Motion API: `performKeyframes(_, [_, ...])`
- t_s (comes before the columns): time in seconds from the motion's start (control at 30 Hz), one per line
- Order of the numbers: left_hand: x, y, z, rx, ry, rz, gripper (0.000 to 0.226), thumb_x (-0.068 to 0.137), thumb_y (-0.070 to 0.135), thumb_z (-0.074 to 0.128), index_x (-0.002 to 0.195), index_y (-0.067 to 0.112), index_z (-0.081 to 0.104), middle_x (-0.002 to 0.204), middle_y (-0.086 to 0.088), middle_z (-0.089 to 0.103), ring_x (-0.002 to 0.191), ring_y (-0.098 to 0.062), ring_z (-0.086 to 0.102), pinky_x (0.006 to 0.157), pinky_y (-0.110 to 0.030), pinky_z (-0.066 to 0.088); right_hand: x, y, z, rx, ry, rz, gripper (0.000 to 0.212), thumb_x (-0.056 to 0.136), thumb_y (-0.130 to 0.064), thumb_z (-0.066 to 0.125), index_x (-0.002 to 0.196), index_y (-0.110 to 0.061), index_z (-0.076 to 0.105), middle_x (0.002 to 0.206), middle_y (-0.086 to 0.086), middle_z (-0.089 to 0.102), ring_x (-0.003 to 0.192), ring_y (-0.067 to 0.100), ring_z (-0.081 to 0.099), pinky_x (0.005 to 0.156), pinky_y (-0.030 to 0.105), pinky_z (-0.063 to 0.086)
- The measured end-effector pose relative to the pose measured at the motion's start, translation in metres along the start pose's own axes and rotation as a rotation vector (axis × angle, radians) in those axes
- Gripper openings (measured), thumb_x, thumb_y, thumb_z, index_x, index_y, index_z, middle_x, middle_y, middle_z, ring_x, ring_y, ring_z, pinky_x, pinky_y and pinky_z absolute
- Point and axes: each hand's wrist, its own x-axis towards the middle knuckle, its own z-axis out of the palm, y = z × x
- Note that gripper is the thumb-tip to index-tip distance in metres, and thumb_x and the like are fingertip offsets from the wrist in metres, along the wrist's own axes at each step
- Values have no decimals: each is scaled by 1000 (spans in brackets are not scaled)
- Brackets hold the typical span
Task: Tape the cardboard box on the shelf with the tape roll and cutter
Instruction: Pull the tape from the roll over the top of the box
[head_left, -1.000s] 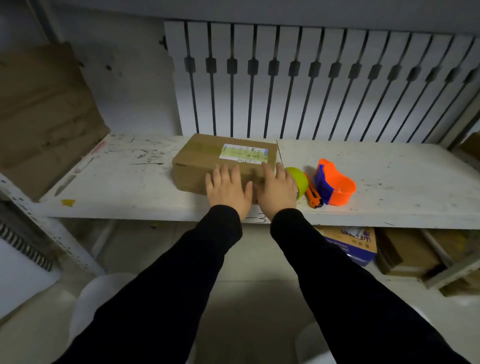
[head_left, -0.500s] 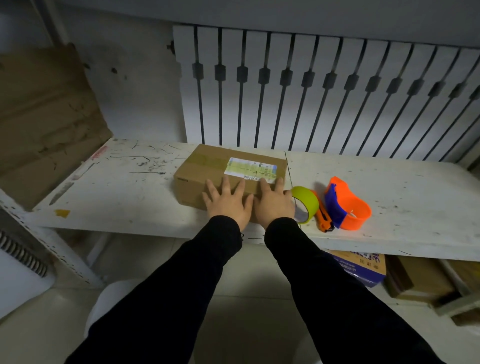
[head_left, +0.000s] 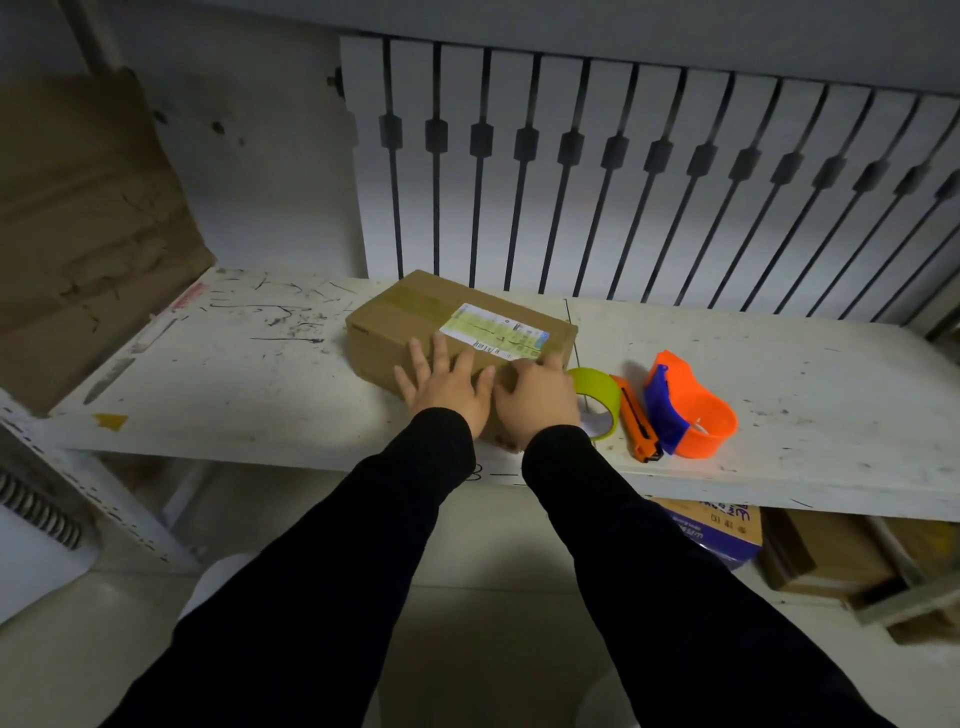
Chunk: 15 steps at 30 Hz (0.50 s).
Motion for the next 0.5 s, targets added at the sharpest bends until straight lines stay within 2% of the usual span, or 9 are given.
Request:
performKeyframes(0.1, [-8, 7, 2, -123, -31, -111, 56, 95, 52, 25, 147, 32, 16, 158, -13, -19, 145, -40, -2, 119, -53, 11, -2, 2, -3, 108, 14, -15, 36, 87, -33, 45, 108, -9, 61, 119, 13, 48, 103, 34, 56, 91, 41, 49])
performKeyframes(0.2, [-15, 17, 5, -235, -78, -96, 66, 96, 32, 40, 149, 33, 2, 155, -9, -29, 139, -40, 25, 113, -45, 32, 0, 6, -7, 157, 20, 0, 35, 85, -24, 46, 112, -8, 61, 123, 13, 49, 109, 32, 54, 93, 41, 49])
performKeyframes(0.27, [-16, 22, 9, -206, -88, -43, 69, 93, 24, 42, 148, 35, 1, 155, -5, -29, 134, -41, 31, 112, -47, 33, 2, 8, -8, 92, 40, 1, 37, 86, -20, 44, 118, -8, 59, 127, 15, 50, 115, 32, 47, 97, 41, 44])
performKeyframes(0.4, [-12, 24, 16, -185, -110, -27, 62, 92, 31, 42, 146, 37, 13, 159, 1, -18, 139, -43, 23, 115, -50, 28, 5, 12, -10, 23, 57, -24, 40, 88, -21, 41, 125, -12, 54, 132, 12, 52, 120, 31, 43, 100, 40, 39])
performKeyframes(0.5, [-11, 25, 16, -184, -109, -35, 64, 89, 30, 48, 145, 33, 17, 159, -1, -14, 139, -44, 23, 115, -48, 28, 9, 17, -11, 25, 19, -53, 35, 89, -25, 40, 114, -11, 60, 124, 11, 60, 112, 31, 52, 99, 40, 41])
